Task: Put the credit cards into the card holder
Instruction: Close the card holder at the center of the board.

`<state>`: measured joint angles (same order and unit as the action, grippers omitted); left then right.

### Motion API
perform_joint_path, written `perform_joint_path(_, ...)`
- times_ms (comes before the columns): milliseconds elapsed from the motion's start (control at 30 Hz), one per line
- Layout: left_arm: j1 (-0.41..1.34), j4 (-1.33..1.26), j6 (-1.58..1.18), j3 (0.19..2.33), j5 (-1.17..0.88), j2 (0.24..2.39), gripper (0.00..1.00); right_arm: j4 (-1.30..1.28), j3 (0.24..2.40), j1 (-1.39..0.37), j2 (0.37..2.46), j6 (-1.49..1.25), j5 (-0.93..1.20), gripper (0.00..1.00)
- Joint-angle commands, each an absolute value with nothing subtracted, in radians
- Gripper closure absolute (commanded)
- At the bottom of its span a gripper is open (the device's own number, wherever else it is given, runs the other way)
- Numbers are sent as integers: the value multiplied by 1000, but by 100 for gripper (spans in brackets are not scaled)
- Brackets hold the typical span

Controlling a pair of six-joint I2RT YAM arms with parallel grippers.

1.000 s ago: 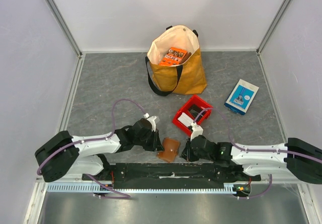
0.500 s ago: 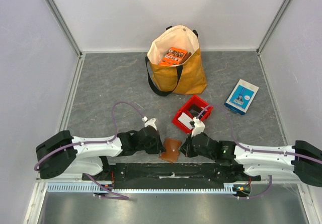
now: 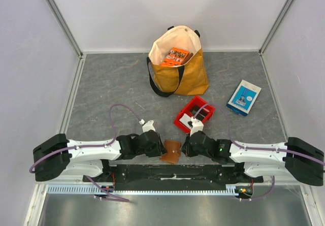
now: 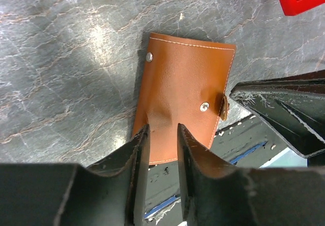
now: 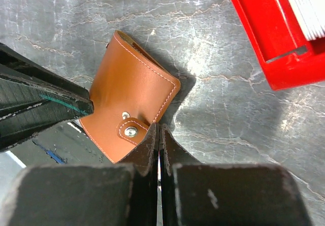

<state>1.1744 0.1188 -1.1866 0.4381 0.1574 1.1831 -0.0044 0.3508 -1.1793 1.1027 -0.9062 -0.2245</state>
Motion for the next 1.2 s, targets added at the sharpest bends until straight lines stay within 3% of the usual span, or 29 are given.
perform_joint_path(0,1183,146,-1172,428,207,1163,64,54,393,-1173,1114,-881,-200,99)
perform_joint_path(233,1183,112,-1146,425,190,1157,59,97,405,-1173,1150,-885,-140,100)
perform_joint_path(500,1181,120,-1115,397,169,1155,48,112,405,-1175,1200,-908,-121,100)
perform_joint_path(700,1181,75,-1078,382,107,1192,47,106,405,-1175,1215,-920,-146,100)
perform_joint_path(1000,1203,15,-1135,357,90,1215,68,109,442,-1175,1281,-900,-172,100)
perform_joint_path(1100,1207,12,-1155,357,100,1226,83,100,462,-1175,1301,-887,-173,100)
perform_joint_path(1167,1207,23,-1167,364,106,1233,85,98,462,-1174,1298,-882,-176,100)
